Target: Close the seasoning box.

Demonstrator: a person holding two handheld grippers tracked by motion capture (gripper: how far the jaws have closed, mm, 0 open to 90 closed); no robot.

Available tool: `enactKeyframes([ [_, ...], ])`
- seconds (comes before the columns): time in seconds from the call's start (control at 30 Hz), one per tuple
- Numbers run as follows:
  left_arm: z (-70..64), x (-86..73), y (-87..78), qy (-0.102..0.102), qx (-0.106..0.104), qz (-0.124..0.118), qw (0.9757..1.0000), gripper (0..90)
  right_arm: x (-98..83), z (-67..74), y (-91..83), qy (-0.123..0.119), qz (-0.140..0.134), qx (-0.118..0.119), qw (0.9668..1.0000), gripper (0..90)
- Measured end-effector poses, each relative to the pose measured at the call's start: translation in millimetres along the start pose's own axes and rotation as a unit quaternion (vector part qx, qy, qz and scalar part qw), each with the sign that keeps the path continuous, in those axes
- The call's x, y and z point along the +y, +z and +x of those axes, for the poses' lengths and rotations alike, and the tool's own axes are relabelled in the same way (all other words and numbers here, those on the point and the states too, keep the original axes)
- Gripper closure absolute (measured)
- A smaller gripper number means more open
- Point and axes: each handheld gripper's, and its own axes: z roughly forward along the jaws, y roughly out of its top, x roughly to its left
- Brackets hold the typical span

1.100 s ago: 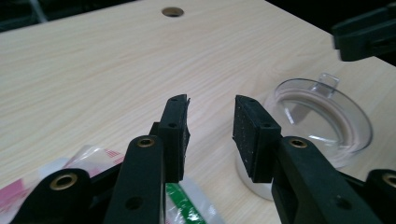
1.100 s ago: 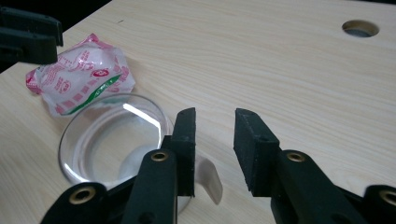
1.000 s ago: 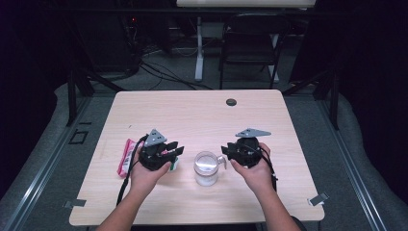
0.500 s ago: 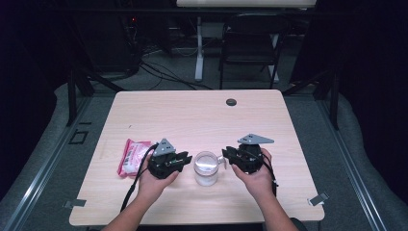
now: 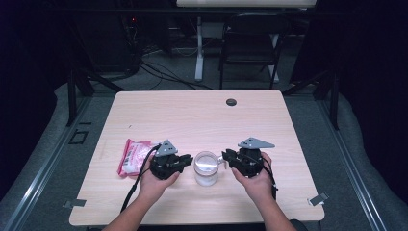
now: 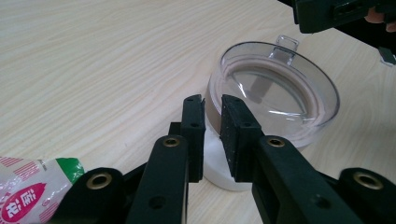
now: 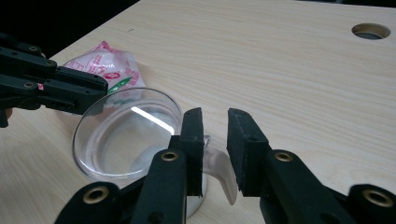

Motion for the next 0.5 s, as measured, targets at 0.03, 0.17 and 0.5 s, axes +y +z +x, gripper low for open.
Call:
enactKeyframes([
  [0.03, -0.4, -0.9, 0.3, -0.001, 0.001, 0.002, 1.0000, 80.1, -0.2, 0.7, 1.0, -0.001, 0.001, 0.001, 1.0000, 76.2],
  [0.17, -0.5, -5.3, 0.1, 0.005, 0.005, 0.012, 0.9999, 82.4, 0.5, 4.5, 5.5, -0.013, 0.010, 0.003, 0.9999, 79.7],
  [0.5, -5.3, -11.4, -0.6, 0.012, -0.007, 0.027, 0.9996, 86.9, 2.8, 2.0, 13.1, -0.003, 0.017, 0.009, 0.9998, 82.8],
])
